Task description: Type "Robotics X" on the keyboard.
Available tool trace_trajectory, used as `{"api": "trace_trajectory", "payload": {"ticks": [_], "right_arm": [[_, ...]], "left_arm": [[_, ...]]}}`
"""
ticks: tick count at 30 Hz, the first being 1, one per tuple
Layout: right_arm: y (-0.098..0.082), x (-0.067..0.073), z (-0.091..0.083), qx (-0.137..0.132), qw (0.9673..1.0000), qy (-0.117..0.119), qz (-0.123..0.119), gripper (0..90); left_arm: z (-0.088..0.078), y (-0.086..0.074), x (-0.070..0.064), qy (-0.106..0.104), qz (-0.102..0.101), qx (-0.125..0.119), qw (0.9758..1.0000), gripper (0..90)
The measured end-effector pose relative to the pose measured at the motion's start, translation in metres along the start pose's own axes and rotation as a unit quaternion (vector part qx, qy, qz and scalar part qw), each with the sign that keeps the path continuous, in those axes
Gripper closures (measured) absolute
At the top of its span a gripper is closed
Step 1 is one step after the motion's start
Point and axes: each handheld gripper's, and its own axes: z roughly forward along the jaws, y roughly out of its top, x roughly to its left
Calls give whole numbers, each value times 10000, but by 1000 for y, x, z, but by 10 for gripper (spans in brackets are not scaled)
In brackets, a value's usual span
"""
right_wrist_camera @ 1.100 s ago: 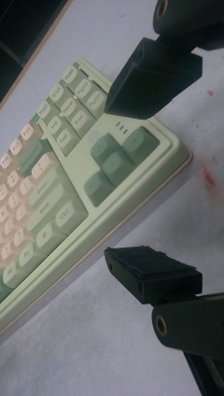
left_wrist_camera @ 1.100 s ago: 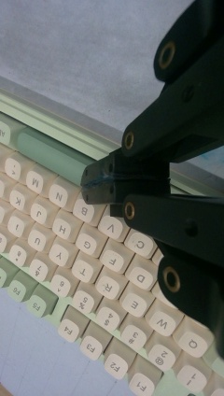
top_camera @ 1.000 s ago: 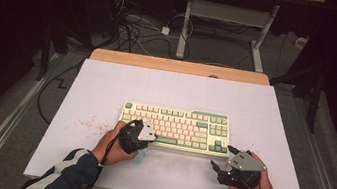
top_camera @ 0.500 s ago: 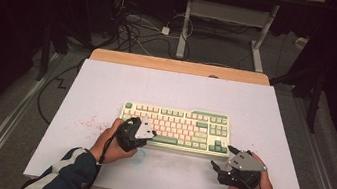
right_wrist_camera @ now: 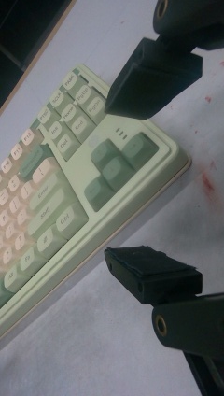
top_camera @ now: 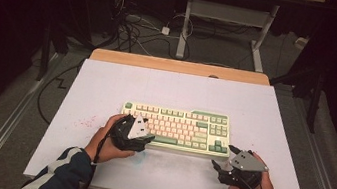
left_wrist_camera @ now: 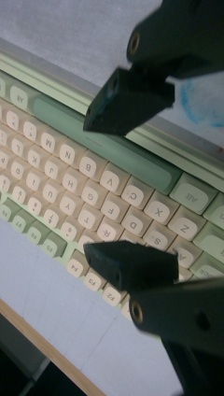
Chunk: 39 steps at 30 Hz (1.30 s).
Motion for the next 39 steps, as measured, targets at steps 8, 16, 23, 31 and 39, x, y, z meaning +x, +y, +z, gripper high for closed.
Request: {"api": "trace_trajectory", "payload": {"ticks": [8, 16, 23, 31, 39], "right_arm": [[0, -3, -2, -57, 9999, -103, 93, 266], [0, -7, -4, -79, 9994, -237, 222, 266], [3, -10, -8, -169, 9991, -123, 383, 311], [9, -19, -7, -109, 9980, 76, 612, 567], [28, -25, -4, -139, 9967, 486, 637, 874]], "left_arm": [[-13, -3, 10, 147, -132, -229, 9995, 225], [-28, -9, 28, 518, -181, -243, 9982, 214], [-44, -17, 38, 752, -299, -220, 9965, 214], [-60, -27, 48, 966, -381, -130, 9945, 214], [-68, -35, 52, 1180, -476, 0, 9919, 214]]}}
